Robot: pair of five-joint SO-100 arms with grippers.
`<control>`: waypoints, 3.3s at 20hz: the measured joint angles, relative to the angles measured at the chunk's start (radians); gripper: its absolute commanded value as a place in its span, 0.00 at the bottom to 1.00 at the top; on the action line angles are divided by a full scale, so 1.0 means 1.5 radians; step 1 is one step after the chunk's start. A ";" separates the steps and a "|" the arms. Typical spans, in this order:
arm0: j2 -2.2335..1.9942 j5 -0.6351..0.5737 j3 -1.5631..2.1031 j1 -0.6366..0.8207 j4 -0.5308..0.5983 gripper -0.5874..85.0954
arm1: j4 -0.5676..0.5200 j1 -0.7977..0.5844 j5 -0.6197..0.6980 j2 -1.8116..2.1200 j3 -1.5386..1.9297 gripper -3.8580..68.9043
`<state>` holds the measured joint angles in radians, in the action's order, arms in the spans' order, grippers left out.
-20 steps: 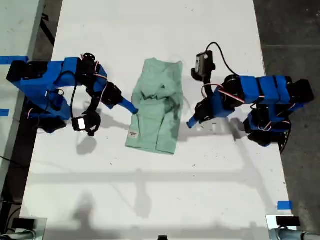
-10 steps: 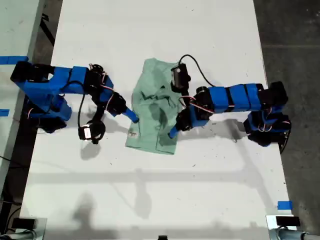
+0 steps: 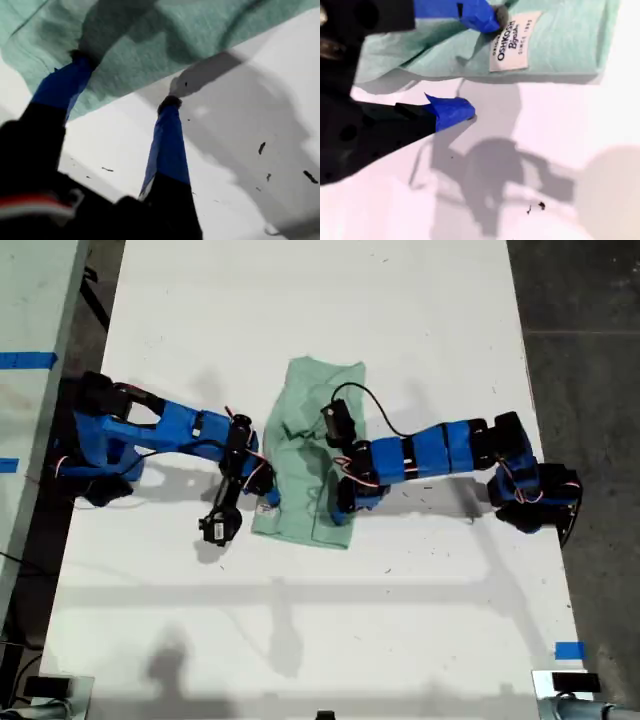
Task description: Fold tshirt
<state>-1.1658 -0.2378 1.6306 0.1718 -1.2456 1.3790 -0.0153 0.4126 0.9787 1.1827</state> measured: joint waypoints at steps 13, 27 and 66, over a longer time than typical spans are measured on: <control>0.066 -0.033 -0.096 -0.009 -0.020 0.01 | 0.038 -0.011 0.045 -0.079 -0.115 0.04; 0.062 0.015 -0.435 -0.184 -0.169 0.01 | 0.084 0.100 -0.020 0.015 -0.230 0.04; -0.853 -0.078 0.462 0.246 0.196 0.01 | -0.071 -0.373 0.119 1.208 0.830 0.03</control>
<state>-2.4452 -0.3543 2.3240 0.5415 -0.9511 1.2732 -0.5752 0.5906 2.7903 2.4283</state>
